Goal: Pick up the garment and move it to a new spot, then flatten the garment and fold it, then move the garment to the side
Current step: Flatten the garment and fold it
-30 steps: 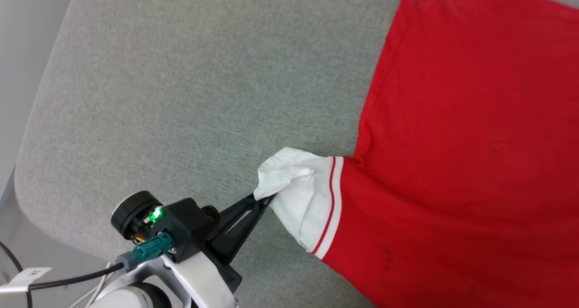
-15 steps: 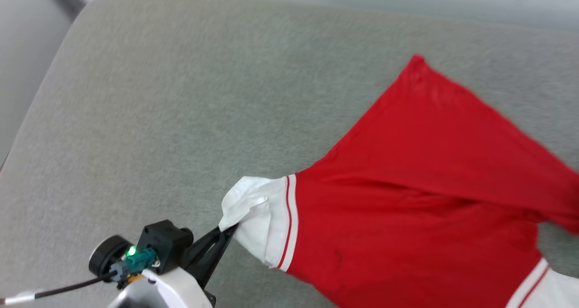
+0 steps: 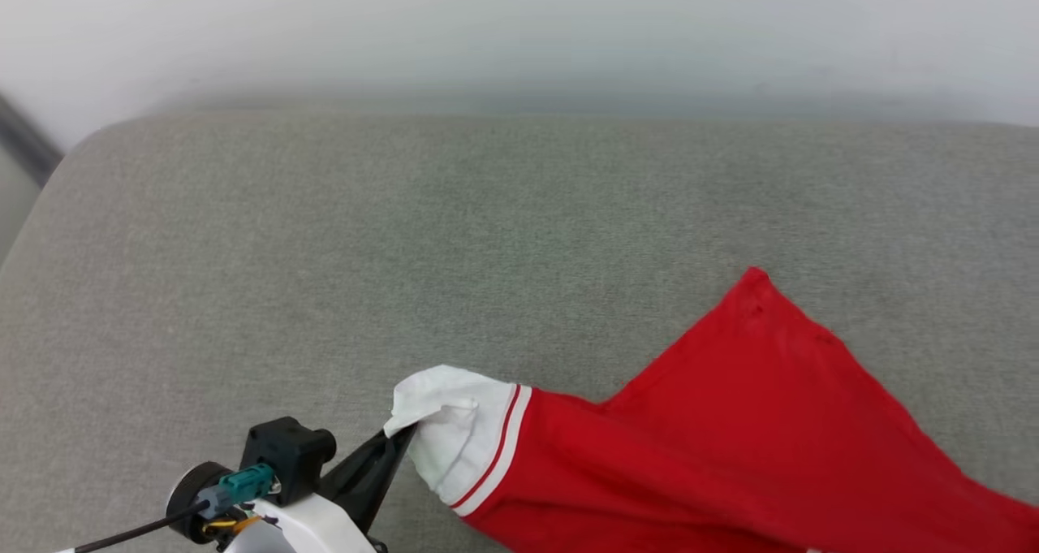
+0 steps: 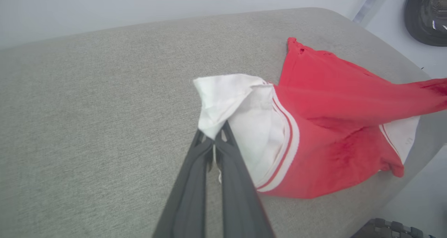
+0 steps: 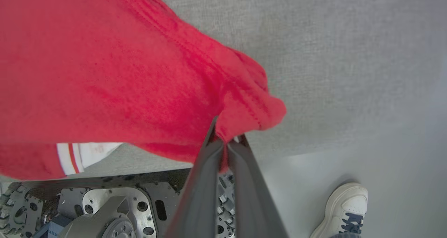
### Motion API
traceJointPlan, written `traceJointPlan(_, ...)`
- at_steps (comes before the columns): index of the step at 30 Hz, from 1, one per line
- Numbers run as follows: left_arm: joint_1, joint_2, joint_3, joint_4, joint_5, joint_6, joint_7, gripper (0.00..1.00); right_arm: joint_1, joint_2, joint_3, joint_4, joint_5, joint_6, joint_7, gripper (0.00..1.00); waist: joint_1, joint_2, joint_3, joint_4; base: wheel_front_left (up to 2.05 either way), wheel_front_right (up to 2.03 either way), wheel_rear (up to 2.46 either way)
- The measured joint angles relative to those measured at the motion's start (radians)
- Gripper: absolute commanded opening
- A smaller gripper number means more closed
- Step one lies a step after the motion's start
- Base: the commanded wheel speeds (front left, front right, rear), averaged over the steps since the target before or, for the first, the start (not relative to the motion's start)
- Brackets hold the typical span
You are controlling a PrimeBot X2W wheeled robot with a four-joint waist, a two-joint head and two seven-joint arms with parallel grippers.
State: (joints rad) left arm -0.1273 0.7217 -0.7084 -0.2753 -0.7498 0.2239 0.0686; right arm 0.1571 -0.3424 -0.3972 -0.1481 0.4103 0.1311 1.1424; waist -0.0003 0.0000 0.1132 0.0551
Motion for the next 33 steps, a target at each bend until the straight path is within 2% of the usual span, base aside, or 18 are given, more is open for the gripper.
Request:
traceJointPlan(4, 0.007, -0.017, -0.004, 0.026, -0.004, 0.0, -0.013, 0.0, 0.049, 0.051, -0.005, -0.005, 0.013, 0.0, -0.035, 0.0, 0.0, 0.0, -0.015, -0.02, 0.0, 0.0, 0.0)
traceJointPlan(8, 0.007, -0.034, -0.008, 0.044, -0.007, -0.001, -0.021, 0.0, 0.067, 0.07, 0.003, 0.008, 0.014, 0.0, -0.062, 0.0, 0.0001, 0.0, -0.02, -0.027, 0.0, 0.0, 0.0)
traceJointPlan(9, 0.007, -0.037, -0.01, 0.046, -0.009, -0.001, -0.024, 0.0, 0.069, 0.069, 0.013, 0.012, 0.02, 0.0, -0.066, 0.44, 0.0001, 0.0, -0.021, -0.026, 0.0, 0.0, 0.0)
traceJointPlan(10, 0.007, -0.04, -0.012, 0.049, -0.009, -0.004, -0.025, 0.0, 0.071, 0.064, 0.025, 0.012, 0.021, 0.0, -0.07, 1.0, 0.0001, 0.0, -0.023, -0.026, 0.0, 0.0, 0.0)
traceJointPlan(15, 0.0, -0.041, -0.022, 0.05, -0.006, -0.011, -0.023, 0.0, 0.058, -0.003, 0.084, -0.045, 0.059, 0.0, -0.073, 1.0, 0.0003, 0.0, -0.029, -0.008, 0.0, 0.0, 0.0)
traceJointPlan(19, -0.015, -0.043, -0.026, 0.029, 0.009, -0.012, -0.02, 0.0, -0.034, -0.074, 0.143, -0.114, 0.093, 0.0, -0.066, 1.0, 0.0002, 0.0, -0.018, 0.017, 0.0, 0.0, 0.0)
traceJointPlan(22, -0.038, -0.045, -0.032, 0.009, 0.022, -0.017, -0.015, 0.0, -0.133, -0.094, 0.198, -0.125, 0.109, 0.0, -0.045, 1.0, 0.0003, 0.0, 0.004, 0.039, 0.0, 0.0, 0.0)
traceJointPlan(28, -0.101, -0.053, -0.056, -0.019, 0.054, -0.045, 0.008, 0.0, -0.338, -0.144, 0.313, -0.03, 0.078, 0.0, 0.0, 1.0, 0.0005, 0.0, 0.061, 0.108, 0.0, 0.0, 0.0)
traceJointPlan(33, -0.138, -0.075, -0.072, -0.036, 0.08, -0.058, 0.014, 0.0, -0.482, -0.15, 0.375, 0.089, 0.043, 0.0, 0.035, 1.0, 0.0005, 0.0, 0.116, 0.175, 0.0, 0.0, 0.0)
